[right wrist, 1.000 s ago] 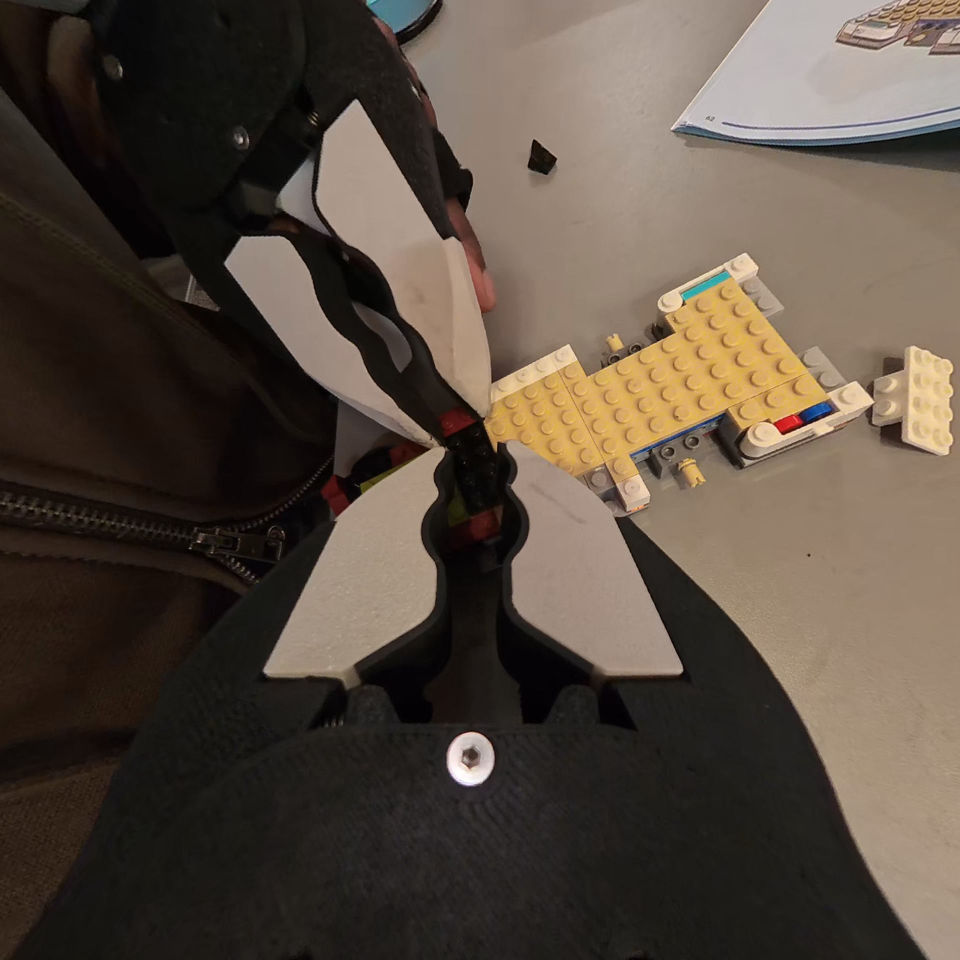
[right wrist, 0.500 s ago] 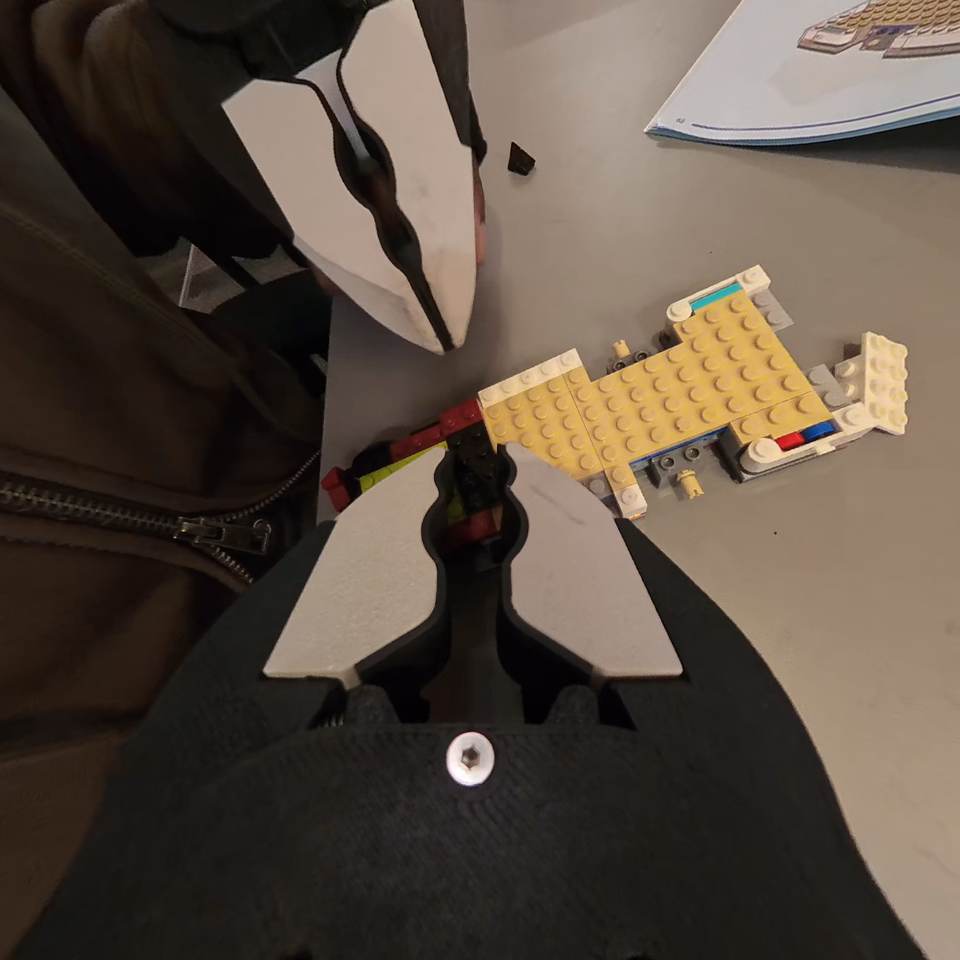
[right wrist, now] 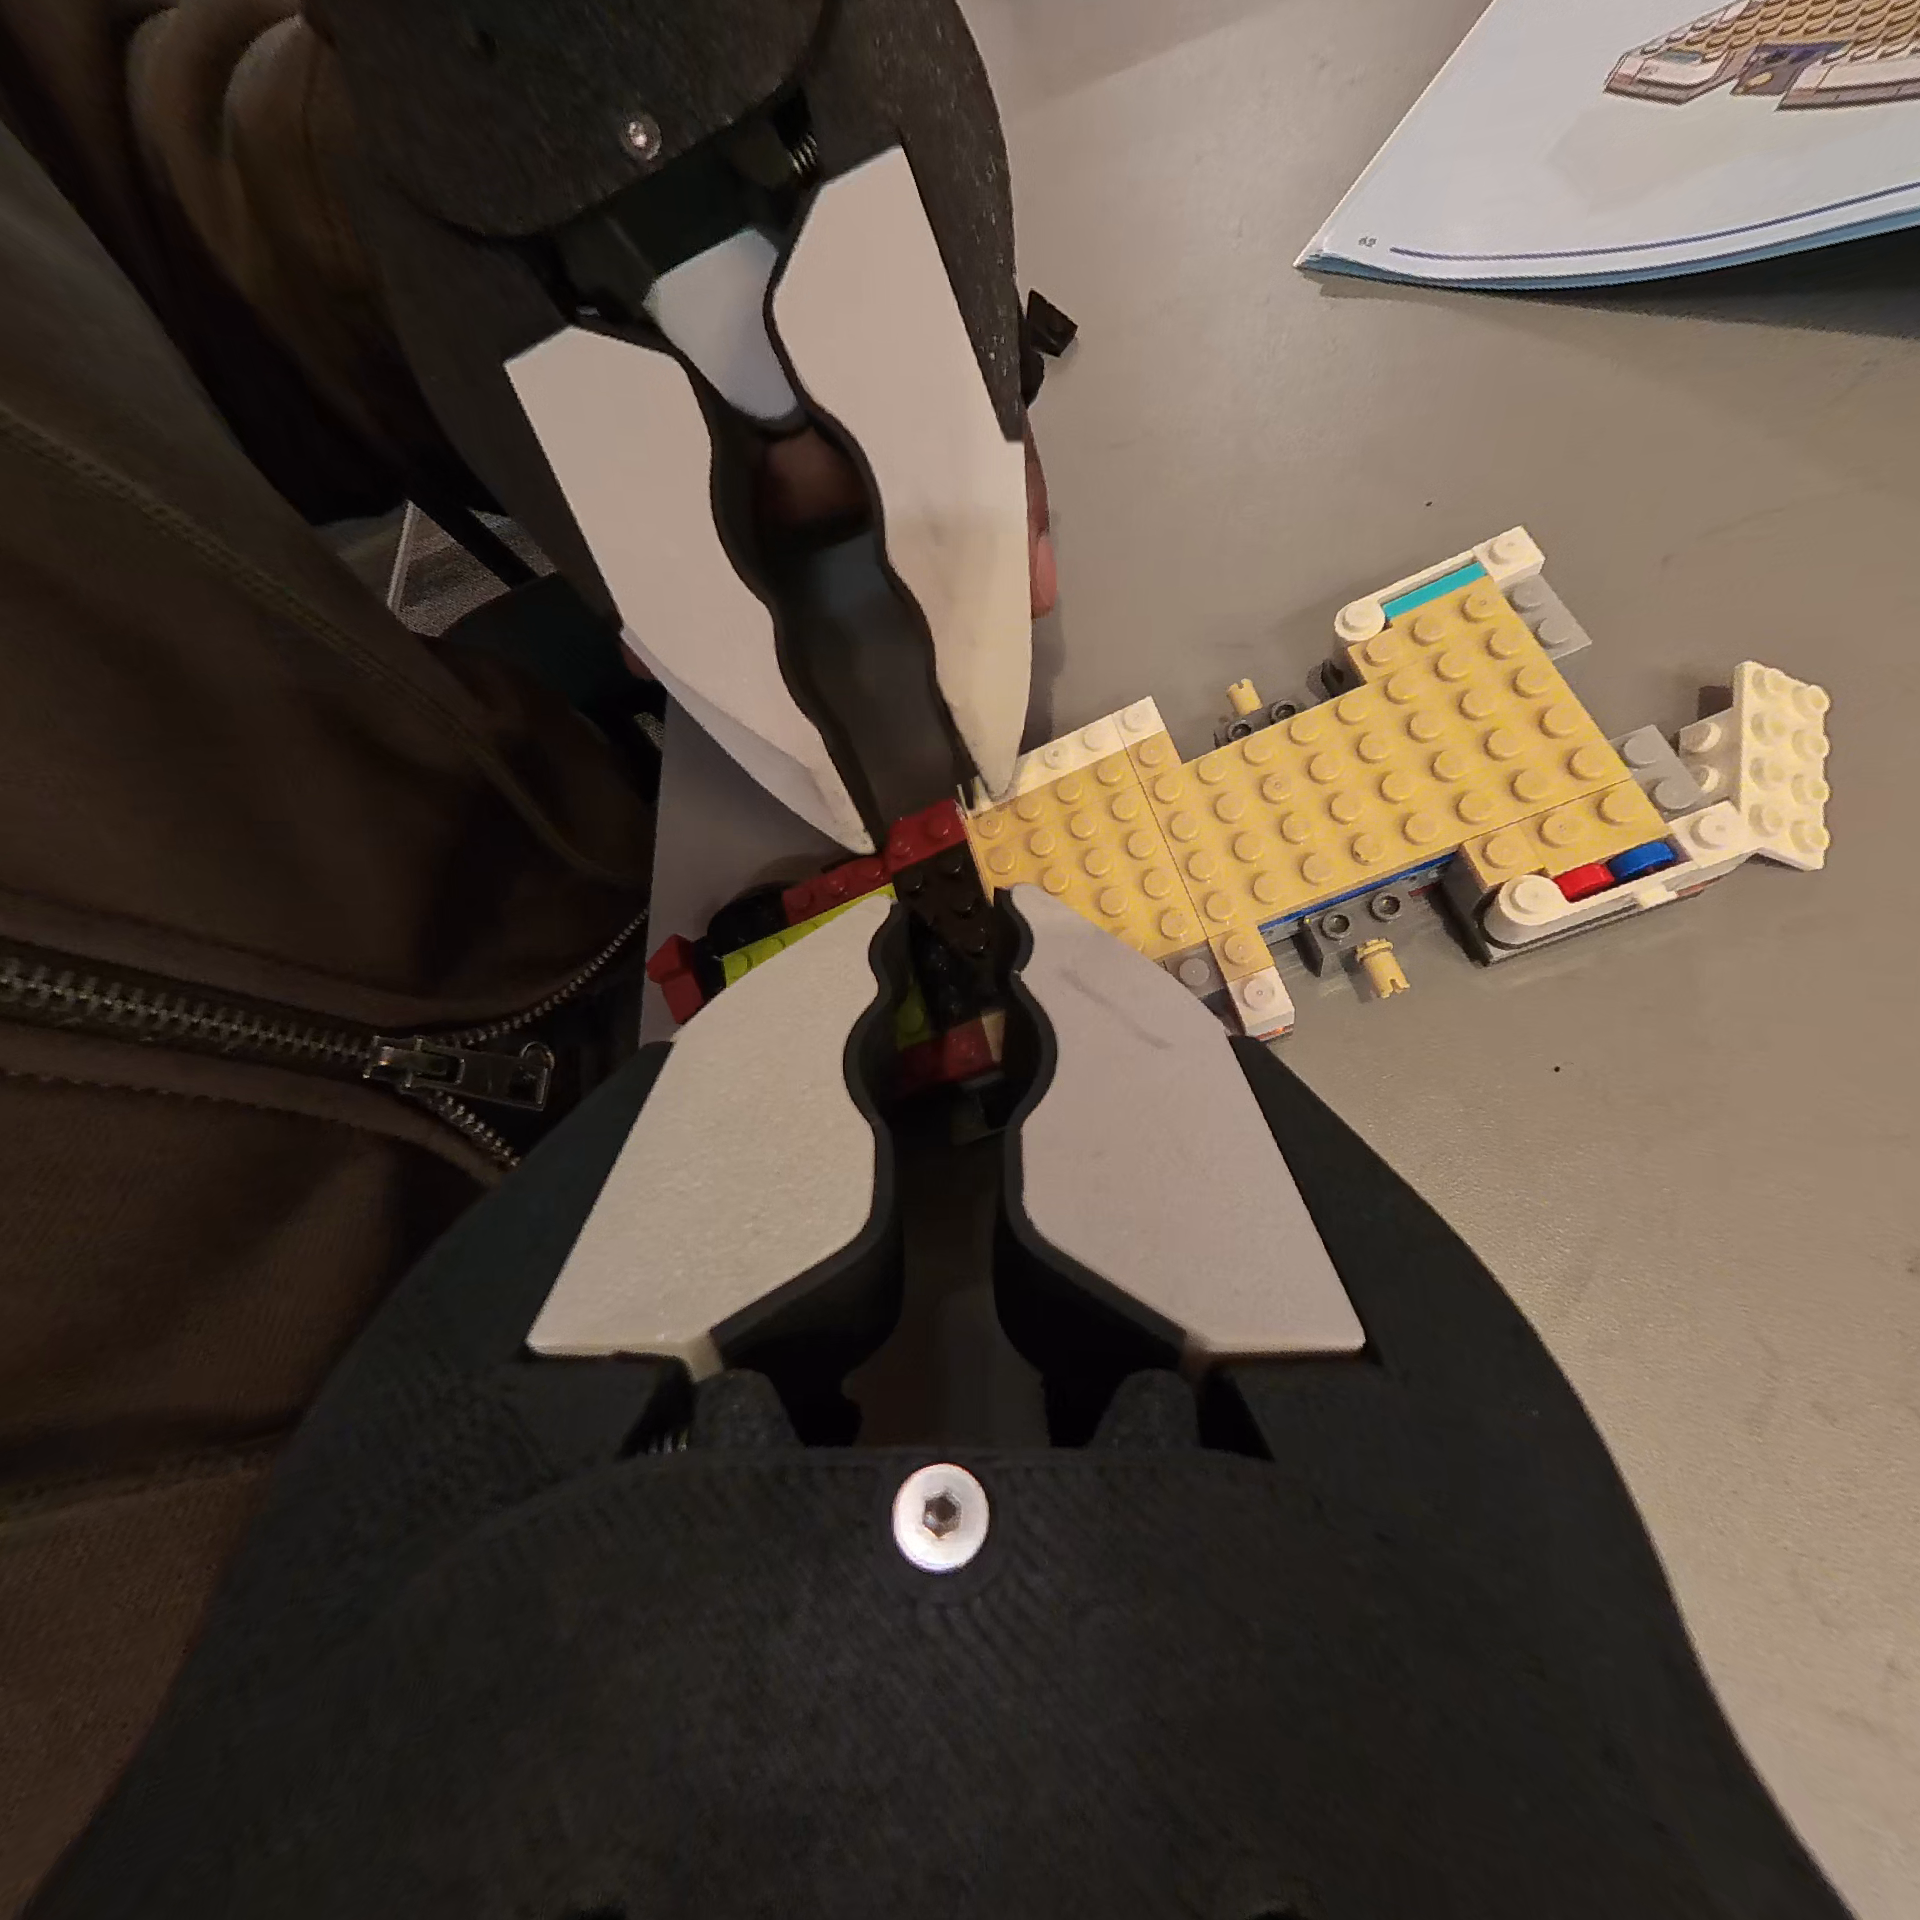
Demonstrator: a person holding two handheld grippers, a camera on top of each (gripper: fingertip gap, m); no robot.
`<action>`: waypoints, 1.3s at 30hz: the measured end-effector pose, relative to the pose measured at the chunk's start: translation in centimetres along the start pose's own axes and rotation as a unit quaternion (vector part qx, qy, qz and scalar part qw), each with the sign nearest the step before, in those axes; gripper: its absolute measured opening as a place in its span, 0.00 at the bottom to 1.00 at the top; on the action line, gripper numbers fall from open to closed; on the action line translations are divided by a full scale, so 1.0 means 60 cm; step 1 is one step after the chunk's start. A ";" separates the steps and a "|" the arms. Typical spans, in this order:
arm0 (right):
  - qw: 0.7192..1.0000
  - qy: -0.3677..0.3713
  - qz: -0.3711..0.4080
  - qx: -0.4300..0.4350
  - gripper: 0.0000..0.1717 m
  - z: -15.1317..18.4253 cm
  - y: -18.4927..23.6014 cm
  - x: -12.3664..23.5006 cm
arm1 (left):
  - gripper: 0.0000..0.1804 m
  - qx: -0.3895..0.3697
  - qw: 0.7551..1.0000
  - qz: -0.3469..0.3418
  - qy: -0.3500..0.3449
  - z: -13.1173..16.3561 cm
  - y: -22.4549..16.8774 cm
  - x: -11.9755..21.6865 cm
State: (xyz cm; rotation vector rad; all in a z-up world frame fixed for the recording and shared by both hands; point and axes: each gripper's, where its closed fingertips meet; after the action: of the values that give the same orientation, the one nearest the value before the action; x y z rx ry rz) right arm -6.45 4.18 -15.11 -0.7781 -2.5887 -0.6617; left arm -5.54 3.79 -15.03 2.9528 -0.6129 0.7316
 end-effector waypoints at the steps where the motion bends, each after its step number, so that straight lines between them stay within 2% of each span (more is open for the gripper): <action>1: 1.000 0.000 0.000 0.000 0.10 0.000 0.000 0.000 | 0.11 0.000 1.000 0.001 0.001 0.001 -0.001 0.000; 5: 1.000 -0.001 0.000 -0.001 0.10 0.000 -0.001 0.000 | 0.15 -0.002 1.000 0.007 0.010 0.004 -0.004 -0.003; 13: 1.000 -0.001 0.001 -0.002 0.10 0.000 -0.001 0.000 | 0.14 -0.001 1.000 0.015 0.011 0.004 -0.004 -0.002; 17: 1.000 -0.001 -0.001 -0.003 0.10 0.000 -0.001 0.000 | 0.11 0.026 0.999 0.031 0.002 0.000 -0.003 0.000; 27: 1.000 -0.002 -0.003 -0.005 0.10 0.000 -0.001 0.000 | 0.12 0.016 0.999 0.036 0.004 -0.002 -0.007 -0.004; 34: 1.000 -0.002 -0.002 -0.004 0.10 0.000 -0.001 0.000 | 0.09 0.028 0.999 0.035 0.005 -0.001 -0.003 -0.005; 39: 1.000 -0.002 -0.004 -0.006 0.09 0.000 -0.001 0.000 | 0.09 -0.012 0.999 0.041 0.007 0.000 -0.005 -0.004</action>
State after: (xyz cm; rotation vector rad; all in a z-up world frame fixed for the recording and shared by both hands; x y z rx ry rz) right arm -6.46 4.14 -15.13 -0.7744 -2.5949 -0.6800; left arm -5.63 4.15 -15.15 2.9139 -0.7400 0.7464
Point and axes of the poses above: each gripper's, where its closed fingertips meet, x back along the fingers, z out of its underside, y = z × x across the jaws, and after that the axes turned 9 degrees about -y, right-handed
